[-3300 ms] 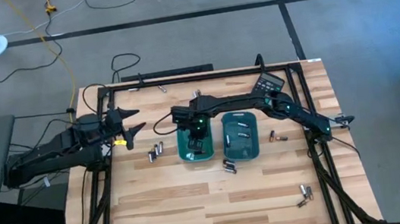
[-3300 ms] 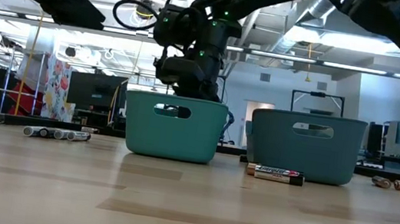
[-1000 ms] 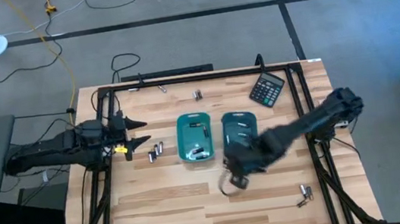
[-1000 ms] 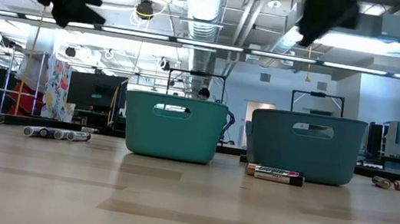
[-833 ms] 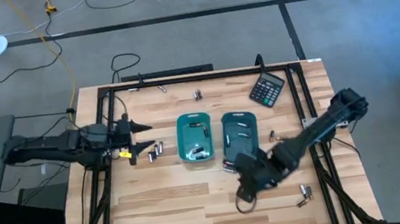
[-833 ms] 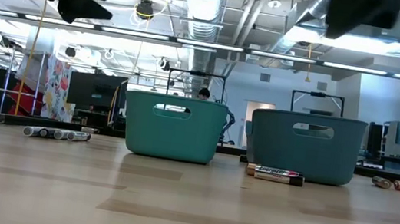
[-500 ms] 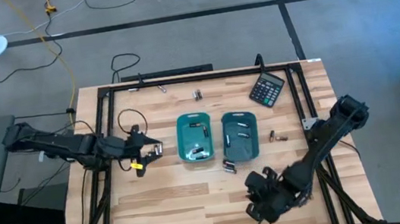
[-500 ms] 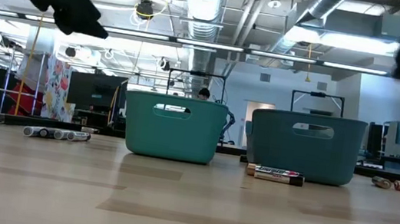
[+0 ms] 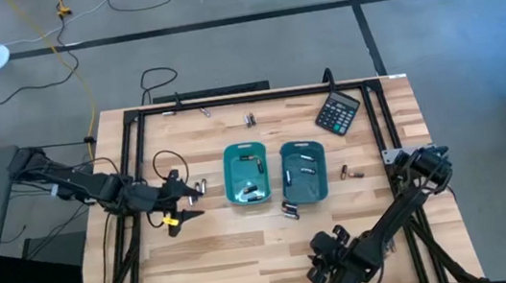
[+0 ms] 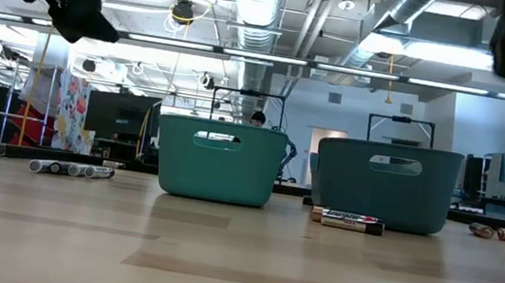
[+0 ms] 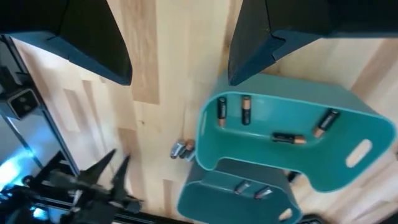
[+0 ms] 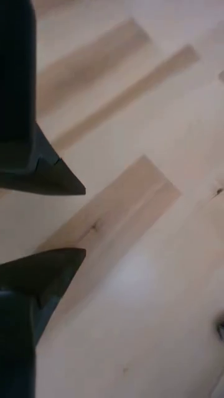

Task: Sort batteries
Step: Put the silver battery into the blue bin

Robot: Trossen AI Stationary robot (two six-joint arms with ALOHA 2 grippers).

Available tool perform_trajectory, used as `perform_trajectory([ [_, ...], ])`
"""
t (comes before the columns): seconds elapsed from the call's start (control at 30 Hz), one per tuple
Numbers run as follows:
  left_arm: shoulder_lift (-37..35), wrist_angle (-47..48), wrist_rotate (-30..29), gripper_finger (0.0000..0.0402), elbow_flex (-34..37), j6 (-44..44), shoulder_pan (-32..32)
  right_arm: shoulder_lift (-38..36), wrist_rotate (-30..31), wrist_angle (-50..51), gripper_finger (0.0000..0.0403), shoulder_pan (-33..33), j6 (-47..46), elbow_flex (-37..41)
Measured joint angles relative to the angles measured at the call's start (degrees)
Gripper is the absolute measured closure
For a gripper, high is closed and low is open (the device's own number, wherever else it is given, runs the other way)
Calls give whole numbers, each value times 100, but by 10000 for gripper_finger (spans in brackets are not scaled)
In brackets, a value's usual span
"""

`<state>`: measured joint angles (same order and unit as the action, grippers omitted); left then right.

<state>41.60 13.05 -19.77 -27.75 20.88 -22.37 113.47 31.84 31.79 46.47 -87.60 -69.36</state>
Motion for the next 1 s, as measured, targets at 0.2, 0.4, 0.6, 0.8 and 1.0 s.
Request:
perform_trajectory([
  [0.2, 0, 5, 2, 141, 0, 0, -99, 406, 301, 106, 191, -169, 110, -44],
  [0.4, 0, 8, 2, 141, 0, -2, -97, 667, 500, 158, 195, -435, 150, -52],
  [0.6, 0, 65, 0, 141, 0, -2, -96, 728, 927, 176, 210, -612, 714, -28],
  [0.8, 0, 207, 0, 141, 0, -4, -96, 725, 988, 201, 228, -831, 900, -27],
  [1.0, -2, 305, -3, 141, 0, -26, -94, 727, 1074, 208, 245, -1065, 999, -26],
])
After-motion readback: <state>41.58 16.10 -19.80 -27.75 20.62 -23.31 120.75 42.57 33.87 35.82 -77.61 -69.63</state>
